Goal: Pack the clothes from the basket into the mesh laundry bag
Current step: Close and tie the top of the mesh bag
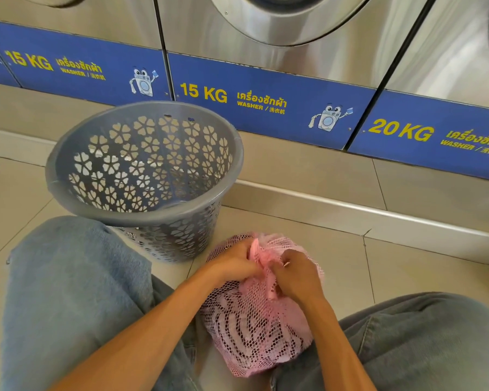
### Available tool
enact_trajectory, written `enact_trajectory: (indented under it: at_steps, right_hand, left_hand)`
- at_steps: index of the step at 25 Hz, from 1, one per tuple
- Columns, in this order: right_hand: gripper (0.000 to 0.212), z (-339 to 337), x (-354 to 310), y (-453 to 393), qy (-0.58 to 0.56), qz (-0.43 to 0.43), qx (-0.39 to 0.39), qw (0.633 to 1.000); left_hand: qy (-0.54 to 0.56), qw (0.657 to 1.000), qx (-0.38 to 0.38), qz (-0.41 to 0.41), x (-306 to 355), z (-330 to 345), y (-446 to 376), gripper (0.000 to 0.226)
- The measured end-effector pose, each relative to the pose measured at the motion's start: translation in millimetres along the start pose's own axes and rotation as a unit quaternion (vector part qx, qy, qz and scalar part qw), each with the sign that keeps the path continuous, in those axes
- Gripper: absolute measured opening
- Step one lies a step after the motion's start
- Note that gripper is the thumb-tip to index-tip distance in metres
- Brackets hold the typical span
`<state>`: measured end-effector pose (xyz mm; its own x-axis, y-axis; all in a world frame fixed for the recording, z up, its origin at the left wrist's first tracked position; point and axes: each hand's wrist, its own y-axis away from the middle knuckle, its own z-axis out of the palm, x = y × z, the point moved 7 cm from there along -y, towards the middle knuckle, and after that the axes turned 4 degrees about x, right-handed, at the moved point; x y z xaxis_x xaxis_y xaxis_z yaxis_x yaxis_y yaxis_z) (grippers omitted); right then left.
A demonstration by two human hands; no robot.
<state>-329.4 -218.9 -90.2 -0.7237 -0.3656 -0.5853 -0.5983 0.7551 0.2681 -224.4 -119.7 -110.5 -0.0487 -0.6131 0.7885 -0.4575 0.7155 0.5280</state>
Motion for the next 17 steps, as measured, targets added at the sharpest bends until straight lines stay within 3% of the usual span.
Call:
enact_trajectory:
  at_steps: [2,4,5,8,13,15,17]
  right_hand:
    - [0.011,7.2,-3.8,1.8,-0.064,0.009,-0.003,0.998]
    - [0.011,10.6,-10.9,2.6,-0.097,-0.005,-0.022,0.995]
    - [0.013,11.8,-15.6,3.0,-0.100,-0.023,-0.037,0.994]
    - [0.018,18.5,-21.2,3.8,-0.073,-0.056,-0.071,0.993]
    - [0.019,4.3,-8.8,-3.0,-0.015,-0.039,0.012,0.999]
    - [0.028,-1.3,-0.8,-5.6,0.026,-0.023,0.026,0.999]
    - [0.045,6.2,6.9,-6.1,0.058,-0.002,-0.016,0.998]
  left_hand:
    - [-0.045,0.998,-0.049,0.017,-2.0,11.3,-1.3,0.097]
    - [-0.109,0.993,-0.032,0.040,-5.8,12.9,-2.9,0.105]
    - [-0.137,0.989,0.001,0.049,-8.3,10.5,-3.1,0.095]
    - [-0.157,0.978,0.125,0.062,-11.1,-0.1,-3.1,0.022]
    - [-0.241,0.944,0.218,0.048,-14.4,-7.3,-6.0,0.022]
    - [-0.169,0.963,0.211,0.022,-20.9,-10.0,-7.8,0.017]
    - [-0.102,0.975,0.195,-0.020,-30.3,-12.2,-11.3,0.029]
